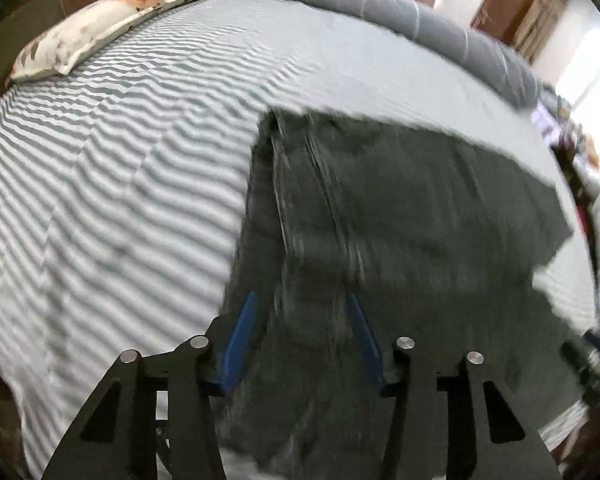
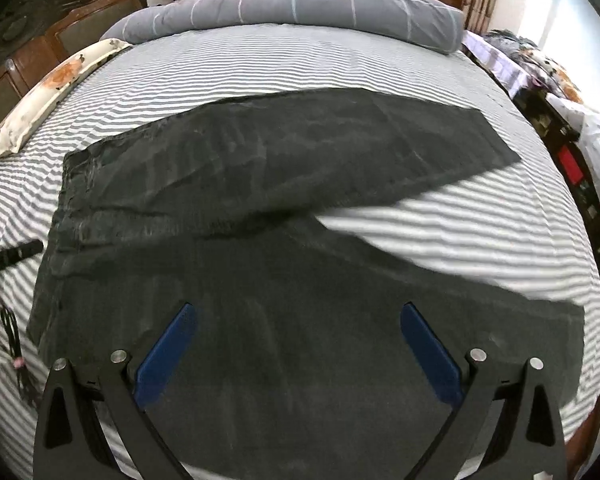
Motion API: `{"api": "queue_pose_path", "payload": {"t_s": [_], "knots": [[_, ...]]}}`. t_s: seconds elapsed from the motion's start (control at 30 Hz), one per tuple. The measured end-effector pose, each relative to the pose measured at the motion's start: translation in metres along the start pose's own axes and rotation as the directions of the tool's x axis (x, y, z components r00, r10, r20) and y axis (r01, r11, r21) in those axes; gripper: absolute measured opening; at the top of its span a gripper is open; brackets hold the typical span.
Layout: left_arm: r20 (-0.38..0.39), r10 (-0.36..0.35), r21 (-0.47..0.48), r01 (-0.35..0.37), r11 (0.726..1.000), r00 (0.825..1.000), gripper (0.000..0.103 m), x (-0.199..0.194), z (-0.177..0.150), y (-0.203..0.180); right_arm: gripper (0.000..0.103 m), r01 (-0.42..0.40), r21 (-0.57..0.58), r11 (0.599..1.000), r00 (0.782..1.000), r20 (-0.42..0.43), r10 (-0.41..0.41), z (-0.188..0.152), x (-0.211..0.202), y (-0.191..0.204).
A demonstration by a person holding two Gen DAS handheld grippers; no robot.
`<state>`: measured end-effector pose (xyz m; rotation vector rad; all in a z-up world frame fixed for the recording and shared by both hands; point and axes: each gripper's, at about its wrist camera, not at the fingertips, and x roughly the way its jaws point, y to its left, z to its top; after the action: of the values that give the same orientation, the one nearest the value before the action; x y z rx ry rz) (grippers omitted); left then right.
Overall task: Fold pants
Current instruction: 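Grasp the jeans waistband with the left tool while the right tool grasps the leg hems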
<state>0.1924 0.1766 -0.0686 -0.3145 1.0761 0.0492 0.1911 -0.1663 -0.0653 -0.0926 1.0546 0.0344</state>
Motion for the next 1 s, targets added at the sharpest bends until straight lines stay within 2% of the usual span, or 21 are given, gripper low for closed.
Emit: {"api": "queue_pose_path", "payload": {"t_s": [0.2,0.3,0.5,0.6,0.83,0.87,0.9,0.93,1.0], "knots": [[0.040,-0.060,-0.085,0.063,0.994,0.997,0.037,0.035,0.061,0.026,0.101,-0.007,-0.068,0.998,1.000,0.008,0.008,0.046,0.037,0.029],[0.031,-0.069,-0.094,0.072,0.993,0.997,0.033,0.053,0.074,0.030,0.101,-0.014,-0.090,0.996,1.000,0.015,0.016,0.067,0.054,0.042],[0.018,-0.085,-0.068,0.086,0.994,0.996,0.029,0.078,0.086,0.028,0.101,-0.014,-0.119,0.993,0.999,0.037,0.019,0.096,0.077,0.061],[0.034,-0.097,-0.072,0.100,0.992,0.995,0.029,0.083,0.091,0.029,0.101,-0.018,-0.127,0.992,0.999,0.036,0.023,0.106,0.089,0.067],[0.094,-0.133,-0.116,0.144,0.983,0.987,0.029,0.098,0.108,0.024,0.101,-0.088,-0.175,0.981,0.996,0.010,0.091,0.136,0.121,0.073],[0.103,-0.139,-0.118,0.151,0.981,0.985,0.027,0.099,0.108,0.025,0.101,-0.084,-0.187,0.979,0.996,0.005,0.086,0.141,0.125,0.074],[0.120,-0.135,-0.113,0.149,0.982,0.984,0.014,0.098,0.107,0.025,0.101,-0.079,-0.201,0.976,0.997,0.003,0.081,0.146,0.129,0.075],[0.128,-0.137,-0.110,0.152,0.982,0.982,0.009,0.098,0.106,0.025,0.101,-0.070,-0.211,0.975,0.997,0.006,0.073,0.151,0.131,0.075],[0.144,-0.183,-0.120,0.201,0.972,0.972,0.006,0.096,0.106,0.028,0.101,-0.060,-0.218,0.974,0.998,0.010,0.064,0.159,0.135,0.075]]}}
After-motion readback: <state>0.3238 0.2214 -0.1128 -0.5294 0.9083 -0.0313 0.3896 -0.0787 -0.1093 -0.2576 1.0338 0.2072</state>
